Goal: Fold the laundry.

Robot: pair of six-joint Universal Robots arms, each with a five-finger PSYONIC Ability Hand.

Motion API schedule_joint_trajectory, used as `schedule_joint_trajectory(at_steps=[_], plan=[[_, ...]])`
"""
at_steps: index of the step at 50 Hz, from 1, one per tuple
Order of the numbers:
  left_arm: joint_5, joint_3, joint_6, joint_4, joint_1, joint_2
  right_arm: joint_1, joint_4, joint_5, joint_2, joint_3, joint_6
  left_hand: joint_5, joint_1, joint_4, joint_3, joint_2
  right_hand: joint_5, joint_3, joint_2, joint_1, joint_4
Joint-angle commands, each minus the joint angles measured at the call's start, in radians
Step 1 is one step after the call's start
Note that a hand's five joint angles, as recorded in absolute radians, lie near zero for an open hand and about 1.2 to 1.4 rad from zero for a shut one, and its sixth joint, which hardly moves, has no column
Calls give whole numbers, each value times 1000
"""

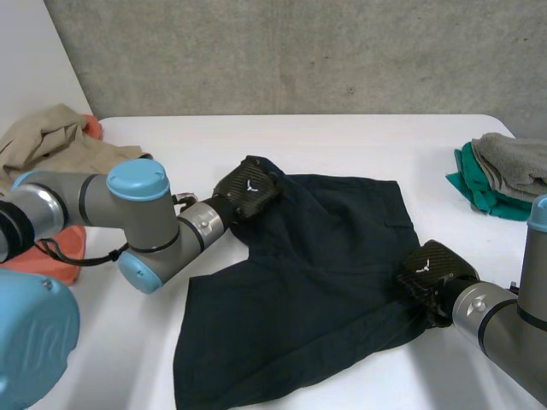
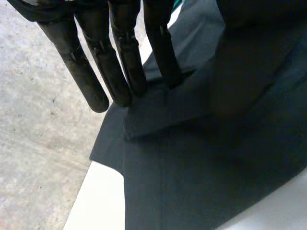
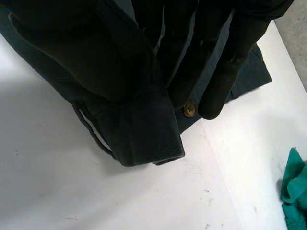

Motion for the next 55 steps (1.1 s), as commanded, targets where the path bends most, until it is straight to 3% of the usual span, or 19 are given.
schedule_joint_trajectory(at_steps=[1,8,14,21,25,29,30,35,41,46,55], plan=[[-75,21,5,36,0,-2,-1,-12,1,-1,9,1,642,610,639,634,632,228,200,221,295,194],[-351,-159,7,96,-6,173,0,-12,1,-1,10,0,642,610,639,634,632,228,200,221,295,194],[-440,-315,17,76,-26,267,0,-11,2,-1,12,0,642,610,639,634,632,228,200,221,295,194],[-601,-408,0,13,-81,310,10,-10,1,-1,18,1,642,610,639,634,632,228,200,221,295,194],[-621,-407,-1,1,-121,307,11,-10,1,-1,18,13,642,610,639,634,632,228,200,221,295,194],[-640,-399,-15,-14,-135,304,8,-10,-1,-1,18,27,239,207,235,231,229,228,200,221,295,194],[-660,-399,-29,-23,-141,308,4,-10,-1,-2,18,30,-161,-193,-164,-169,-171,228,200,221,295,194],[-721,-410,-96,-34,-144,400,0,-10,-1,-4,16,43,-393,-425,-397,-401,-403,228,200,221,295,194],[-730,-528,-277,-97,-147,606,2,-7,-2,-4,10,76,-388,-420,-392,-396,-398,228,200,221,295,194],[-709,-687,-421,-253,-187,765,4,0,1,-4,-5,141,-326,-358,-330,-334,-336,228,200,221,295,194],[-655,-858,-637,-464,-302,834,-15,0,-10,-2,-34,256,-288,-320,-292,-296,-298,228,200,221,295,194]])
